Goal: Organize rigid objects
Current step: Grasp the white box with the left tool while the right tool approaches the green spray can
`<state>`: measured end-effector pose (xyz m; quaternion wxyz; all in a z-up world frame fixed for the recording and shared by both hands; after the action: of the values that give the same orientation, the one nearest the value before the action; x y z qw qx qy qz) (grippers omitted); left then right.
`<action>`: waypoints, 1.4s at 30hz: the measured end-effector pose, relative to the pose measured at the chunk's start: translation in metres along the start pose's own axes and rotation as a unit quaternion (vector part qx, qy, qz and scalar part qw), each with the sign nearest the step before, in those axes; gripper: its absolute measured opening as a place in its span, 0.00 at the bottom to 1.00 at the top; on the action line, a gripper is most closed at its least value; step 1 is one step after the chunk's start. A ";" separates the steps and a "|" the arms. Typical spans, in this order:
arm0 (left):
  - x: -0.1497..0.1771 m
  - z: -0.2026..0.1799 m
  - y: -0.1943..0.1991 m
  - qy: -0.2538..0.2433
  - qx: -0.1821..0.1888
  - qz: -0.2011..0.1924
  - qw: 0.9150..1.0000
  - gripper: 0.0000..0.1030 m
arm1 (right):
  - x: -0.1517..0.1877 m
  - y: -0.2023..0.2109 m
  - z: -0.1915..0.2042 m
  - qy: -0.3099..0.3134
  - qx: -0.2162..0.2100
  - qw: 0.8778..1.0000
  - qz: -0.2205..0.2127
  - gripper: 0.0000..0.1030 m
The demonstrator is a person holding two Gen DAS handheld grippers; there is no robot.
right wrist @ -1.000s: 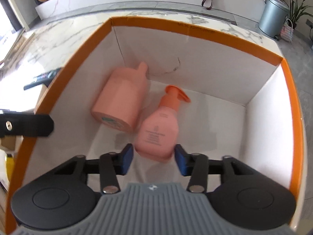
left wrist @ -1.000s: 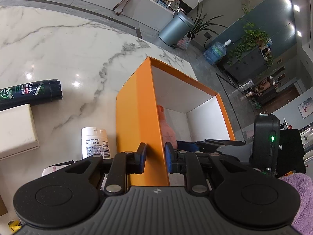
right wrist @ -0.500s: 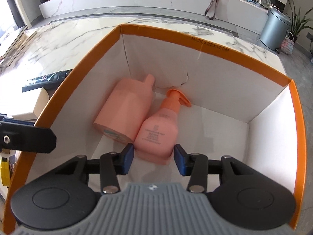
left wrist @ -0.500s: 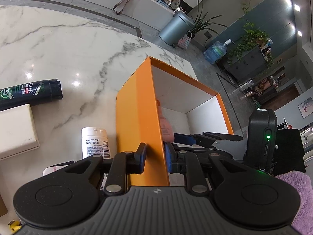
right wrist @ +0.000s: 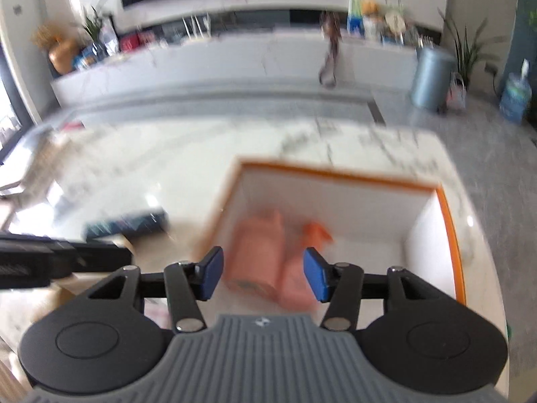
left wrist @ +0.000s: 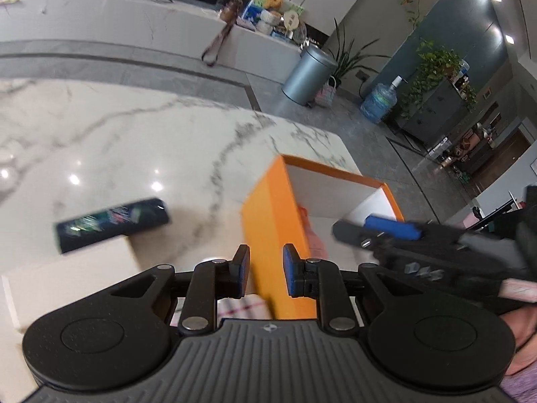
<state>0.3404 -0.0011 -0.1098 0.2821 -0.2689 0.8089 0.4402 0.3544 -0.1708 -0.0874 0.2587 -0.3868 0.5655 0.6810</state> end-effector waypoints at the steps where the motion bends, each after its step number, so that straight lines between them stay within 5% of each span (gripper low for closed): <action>1: -0.003 0.005 0.005 -0.003 -0.002 -0.003 1.000 0.22 | -0.007 0.004 0.009 0.001 -0.010 1.000 -0.010 0.53; 4: -0.009 0.021 0.019 -0.035 -0.010 -0.009 0.999 0.22 | -0.016 0.009 0.043 -0.003 -0.044 0.999 -0.018 0.52; 8: -0.003 0.041 0.033 -0.142 -0.039 0.016 0.989 0.23 | -0.003 0.004 0.082 -0.028 -0.065 0.997 -0.009 0.49; 14: 0.029 0.070 0.023 -0.308 -0.083 0.095 0.943 0.38 | 0.041 -0.028 0.126 -0.072 -0.091 0.993 0.036 0.47; 20: 0.052 0.077 -0.007 -0.386 -0.082 0.138 0.908 0.59 | 0.057 -0.051 0.136 -0.096 -0.090 0.989 0.068 0.40; 26: 0.072 0.084 -0.031 -0.455 -0.100 0.188 0.865 0.64 | 0.059 -0.055 0.126 -0.102 -0.084 0.989 0.064 0.40; 37: 0.081 0.102 -0.047 -0.490 -0.130 0.221 0.833 0.67 | 0.074 -0.066 0.123 -0.096 -0.099 0.988 0.073 0.41; 39: 0.077 0.104 -0.050 -0.480 -0.132 0.221 0.839 0.65 | 0.074 -0.066 0.124 -0.097 -0.104 0.987 0.073 0.41; 41: 0.076 0.105 -0.051 -0.492 -0.137 0.221 0.831 0.60 | 0.075 -0.067 0.123 -0.103 -0.105 0.986 0.075 0.41; 42: 0.075 0.106 -0.051 -0.488 -0.138 0.220 0.833 0.59 | 0.075 -0.067 0.122 -0.106 -0.106 0.986 0.075 0.41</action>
<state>0.3461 0.0526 -0.2381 0.4957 0.1294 0.5348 0.6720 0.3362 -0.0434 -0.1800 0.2226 -0.2940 0.4875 0.7914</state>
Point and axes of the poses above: each gripper's, at about its wrist camera, not at the fingertips, and y roughly against the way its jaws point, z to its left, x to its underside, the point moved 9 cm from there along -y, roughly the way its jaws point, and after that the axes turned 11 degrees about -z, right-handed, at the moved point
